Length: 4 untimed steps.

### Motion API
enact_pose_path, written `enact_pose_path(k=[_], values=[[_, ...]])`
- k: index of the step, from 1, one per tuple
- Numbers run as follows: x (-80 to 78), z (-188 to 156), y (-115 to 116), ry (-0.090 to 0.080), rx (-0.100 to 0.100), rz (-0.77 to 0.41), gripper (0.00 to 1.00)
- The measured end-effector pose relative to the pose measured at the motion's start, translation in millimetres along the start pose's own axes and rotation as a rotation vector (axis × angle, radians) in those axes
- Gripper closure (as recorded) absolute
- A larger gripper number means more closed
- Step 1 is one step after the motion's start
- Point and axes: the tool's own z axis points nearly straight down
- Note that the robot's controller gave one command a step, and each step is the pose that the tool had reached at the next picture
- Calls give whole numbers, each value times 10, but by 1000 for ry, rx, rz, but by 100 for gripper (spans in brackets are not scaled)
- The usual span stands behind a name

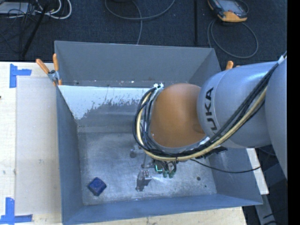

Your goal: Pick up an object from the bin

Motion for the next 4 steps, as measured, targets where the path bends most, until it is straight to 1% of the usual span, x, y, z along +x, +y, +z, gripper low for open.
enact_pose_path(k=[1, 2, 3, 4], values=[[51, 382, 1030, -7, -2, -208, 0], [-50, 799, 684, -3, 3, -191, 0], [106, 814, 1180, -18, 0, -471, 0], [-614, 566, 1041, -17, 1, -482, 0]])
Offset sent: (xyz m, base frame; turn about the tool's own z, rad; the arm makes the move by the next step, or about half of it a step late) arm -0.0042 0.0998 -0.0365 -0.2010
